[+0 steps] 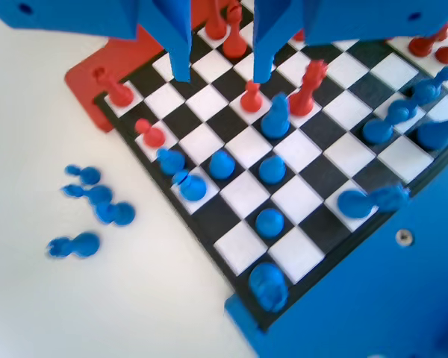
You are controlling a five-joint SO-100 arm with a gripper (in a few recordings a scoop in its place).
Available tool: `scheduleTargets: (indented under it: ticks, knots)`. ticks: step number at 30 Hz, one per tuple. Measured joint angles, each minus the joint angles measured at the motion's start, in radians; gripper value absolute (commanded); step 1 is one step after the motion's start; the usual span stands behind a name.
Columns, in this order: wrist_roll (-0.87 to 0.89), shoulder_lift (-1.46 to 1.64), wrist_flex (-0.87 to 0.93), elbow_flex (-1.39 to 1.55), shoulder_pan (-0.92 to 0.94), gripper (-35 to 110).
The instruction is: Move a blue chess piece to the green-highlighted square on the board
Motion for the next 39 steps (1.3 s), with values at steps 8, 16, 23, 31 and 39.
scheduleTargets:
  ticks: [8, 16, 23, 31, 39]
  knots:
    - [0.086, -0.117, -0.002, -0.064, -0.101, 10]
    - [0.120, -0.216, -0.032, -0.120, -0.135, 10]
    - [0.121, -0.278, -0.067, -0.124, -0.152, 10]
    - [0.121, -0.311, -0.095, -0.126, -0.179, 10]
    - [0.121, -0.328, -0.104, -0.126, -0.199, 9]
